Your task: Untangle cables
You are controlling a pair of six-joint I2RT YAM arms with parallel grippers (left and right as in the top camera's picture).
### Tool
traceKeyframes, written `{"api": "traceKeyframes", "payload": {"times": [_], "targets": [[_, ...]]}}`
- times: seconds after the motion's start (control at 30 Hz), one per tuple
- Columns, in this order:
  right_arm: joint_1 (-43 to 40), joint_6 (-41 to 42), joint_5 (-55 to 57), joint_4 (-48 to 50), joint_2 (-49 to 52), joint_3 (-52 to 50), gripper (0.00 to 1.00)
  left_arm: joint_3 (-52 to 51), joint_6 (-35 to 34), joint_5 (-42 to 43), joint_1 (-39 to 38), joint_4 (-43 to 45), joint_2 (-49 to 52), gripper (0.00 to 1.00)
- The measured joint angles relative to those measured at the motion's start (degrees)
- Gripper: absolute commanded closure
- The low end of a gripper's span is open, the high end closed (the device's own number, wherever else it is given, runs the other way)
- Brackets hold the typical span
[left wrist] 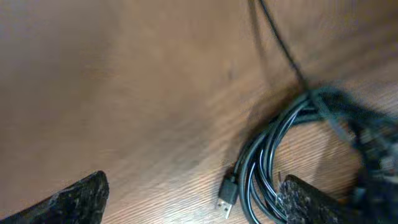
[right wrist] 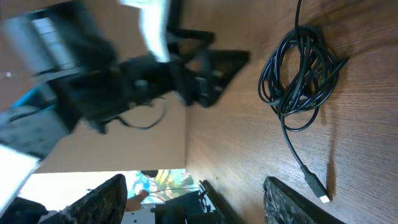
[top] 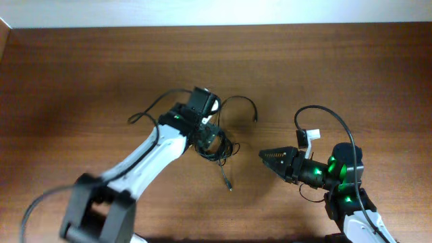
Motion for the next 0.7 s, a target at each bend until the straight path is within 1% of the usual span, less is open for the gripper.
{"api": "traceKeyframes", "payload": {"times": [0.07, 0.1, 0.13, 0.2, 0.23, 0.27, 0.33, 0.37, 0.4, 0.43, 0.47, 0.5, 0.53, 0.6, 0.63, 0.7], "targets": [[0.0, 0.0, 0.2, 0.0, 0.0, 0.0, 0.26, -0.1, 3.5, 0.1, 0.0, 0.2, 6.4, 0.2], [0.0, 0.0, 0.3, 0.0, 0.0, 0.0, 0.26, -0.1, 4.0, 1.3, 0.0, 0.8, 7.0, 0.24], [0.0, 0.0, 0.7, 0.0, 0.0, 0.0, 0.25, -0.1, 4.5, 3.8, 0.0, 1.7, 7.8, 0.48], [0.0, 0.0, 1.2, 0.0, 0.0, 0.0, 0.25, 0.0, 4.8, 8.4, 0.0, 2.7, 9.9, 0.71], [0.0, 0.0, 1.5, 0.0, 0.0, 0.0, 0.25, 0.1, 5.1, 9.6, 0.0, 3.8, 10.5, 0.9], [0.0, 0.0, 1.7, 0.0, 0.0, 0.0, 0.25, 0.1, 5.1, 10.1, 0.0, 4.2, 10.7, 1.0], [0.0, 0.0, 1.9, 0.0, 0.0, 0.0, 0.25, 0.4, 2.8, 10.5, 0.0, 4.6, 11.2, 1.0], [0.0, 0.0, 1.9, 0.0, 0.0, 0.0, 0.25, 0.6, -0.1, 10.4, 0.0, 4.8, 11.2, 1.0], [0.0, 0.0, 1.9, 0.0, 0.0, 0.0, 0.25, 0.6, -4.9, 10.2, 0.1, 5.0, 11.2, 1.0], [0.0, 0.0, 1.9, 0.0, 0.0, 0.0, 0.25, 0.6, -11.5, 9.9, 0.1, 4.9, 11.2, 1.0], [0.0, 0.0, 1.9, -0.1, 0.0, 0.0, 0.25, 0.8, -22.6, 9.8, 0.1, 4.0, 11.2, 1.0], [0.0, -0.1, 2.4, -0.8, 0.0, 0.0, 0.26, 1.0, -38.5, 10.2, 0.2, 2.5, 11.2, 1.0], [0.0, 0.0, 2.9, -2.0, 0.0, 0.1, 0.3, 1.2, -47.8, 11.6, 0.5, 1.9, 11.2, 1.0], [0.0, -0.4, 4.1, -7.0, 0.0, 0.2, 0.52, 1.2, -56.4, 14.1, 0.9, 1.8, 11.2, 1.0], [0.0, -0.9, 4.7, -9.0, 0.0, 0.2, 0.6, 1.2, -58.1, 15.0, 0.9, 1.4, 11.2, 1.0], [0.0, -2.2, 5.2, -10.9, 0.1, 0.2, 0.6, 1.1, -58.2, 16.7, 0.9, 0.6, 10.6, 1.0]]}}
